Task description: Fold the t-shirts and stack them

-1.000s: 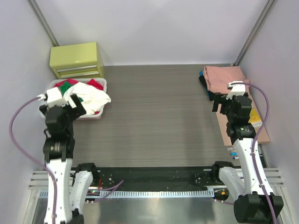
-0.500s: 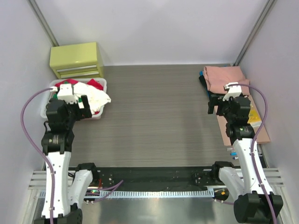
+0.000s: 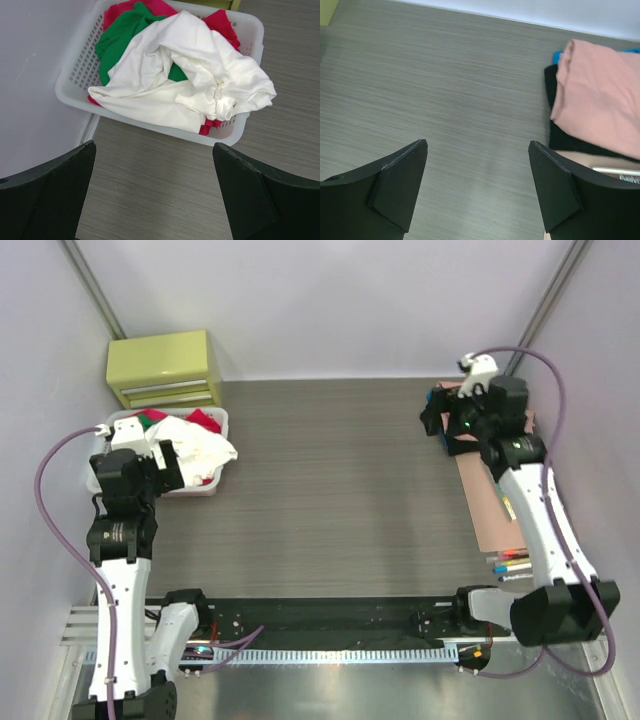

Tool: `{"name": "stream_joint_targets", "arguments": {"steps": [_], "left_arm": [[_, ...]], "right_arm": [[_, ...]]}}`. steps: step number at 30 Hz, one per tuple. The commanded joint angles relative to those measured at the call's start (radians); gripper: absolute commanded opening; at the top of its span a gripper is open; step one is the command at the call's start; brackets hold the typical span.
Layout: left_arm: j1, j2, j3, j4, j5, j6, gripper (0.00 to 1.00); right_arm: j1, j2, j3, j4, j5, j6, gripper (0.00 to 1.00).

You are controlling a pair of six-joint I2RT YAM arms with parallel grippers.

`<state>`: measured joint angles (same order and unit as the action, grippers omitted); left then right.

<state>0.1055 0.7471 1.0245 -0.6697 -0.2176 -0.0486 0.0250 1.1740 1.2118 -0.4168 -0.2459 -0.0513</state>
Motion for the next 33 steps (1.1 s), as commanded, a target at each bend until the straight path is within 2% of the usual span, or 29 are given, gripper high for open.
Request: {"name": "stream_joint_targets", "arguments": {"steps": [1,3,4,8,11,14,19,20,22,27,31,33], "left_arm": [[0.011,0.029,0.028,-0.013,-0.089,-0.008,1.00],[0.014,0.009,0.002,0.039,-0.130,0.004,1.00],[0.013,-0.003,0.000,0.067,-0.140,0.009,1.00],[0.031,-0.019,0.029,0.073,-0.218,0.073,1.00],[0.066,0.010,0.025,0.072,-0.243,0.134,1.00],[0.172,0.046,0.019,0.036,-0.137,0.121,1.00],[0.391,0.132,0.035,0.078,0.099,0.060,1.00],[0.413,0.162,0.070,0.065,0.175,0.053,1.00],[0.453,0.230,0.098,0.033,0.231,0.029,1.00],[0.454,0.218,0.105,0.068,0.308,0.044,1.00],[0.456,0.198,0.118,0.022,0.346,0.078,1.00],[0.457,0.183,0.118,-0.002,0.368,0.081,1.00]], "right_arm": [[0.235,0.125,0.095,-0.129,0.133,-0.067,0.88],[0.301,0.201,0.109,-0.126,0.238,-0.103,0.88],[0.367,0.226,0.132,-0.125,0.243,-0.116,0.88],[0.501,0.354,0.236,-0.125,0.281,-0.122,0.88],[0.562,0.456,0.353,-0.123,0.274,-0.139,0.88],[0.605,0.561,0.471,-0.126,0.269,-0.157,0.88],[0.645,0.689,0.626,-0.134,0.224,-0.163,0.88],[0.658,0.708,0.650,-0.146,0.226,-0.166,0.88],[0.691,0.751,0.721,-0.161,0.234,-0.176,0.88],[0.748,0.894,0.871,-0.207,0.243,-0.177,0.87],[0.808,1.025,1.110,-0.260,0.243,-0.167,0.88],[0.837,1.050,1.120,-0.226,0.282,-0.183,0.89]]}}
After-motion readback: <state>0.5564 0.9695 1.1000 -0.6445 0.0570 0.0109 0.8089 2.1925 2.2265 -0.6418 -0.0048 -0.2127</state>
